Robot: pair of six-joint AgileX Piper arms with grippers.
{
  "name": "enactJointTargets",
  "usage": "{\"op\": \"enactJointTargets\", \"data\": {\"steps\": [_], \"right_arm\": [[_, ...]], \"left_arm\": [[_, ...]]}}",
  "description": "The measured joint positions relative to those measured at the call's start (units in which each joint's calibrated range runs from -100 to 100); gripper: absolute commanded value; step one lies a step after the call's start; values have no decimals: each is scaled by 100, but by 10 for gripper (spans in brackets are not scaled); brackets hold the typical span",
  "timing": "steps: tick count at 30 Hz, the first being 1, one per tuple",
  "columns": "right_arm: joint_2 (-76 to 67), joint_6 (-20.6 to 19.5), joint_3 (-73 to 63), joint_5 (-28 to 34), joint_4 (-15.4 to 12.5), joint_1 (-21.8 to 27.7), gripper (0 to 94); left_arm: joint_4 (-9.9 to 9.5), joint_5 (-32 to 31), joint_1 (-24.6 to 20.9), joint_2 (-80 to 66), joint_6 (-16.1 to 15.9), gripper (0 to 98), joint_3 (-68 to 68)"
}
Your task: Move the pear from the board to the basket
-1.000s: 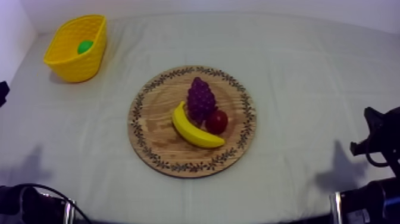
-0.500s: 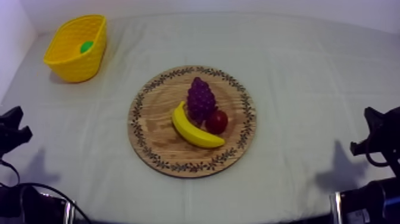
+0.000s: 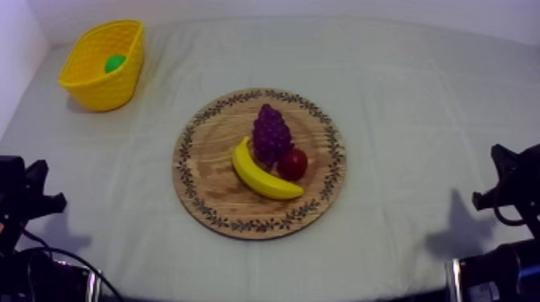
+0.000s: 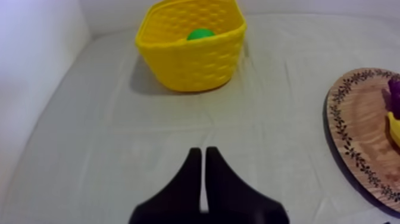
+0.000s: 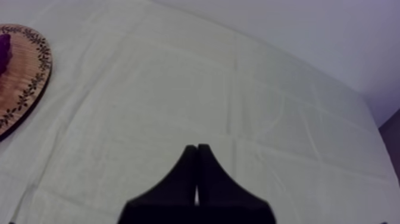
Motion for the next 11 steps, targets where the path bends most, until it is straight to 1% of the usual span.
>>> {"op": "enactJointTargets", "data": {"steps": [8, 11], "right_arm": [[0, 0, 0, 0, 0, -9, 4], [0, 0, 0, 8, 0, -9, 4]], "left_arm": [[-37, -28, 0, -8, 996, 0, 33], [-39, -28, 0, -8, 1250, 0, 33]]}}
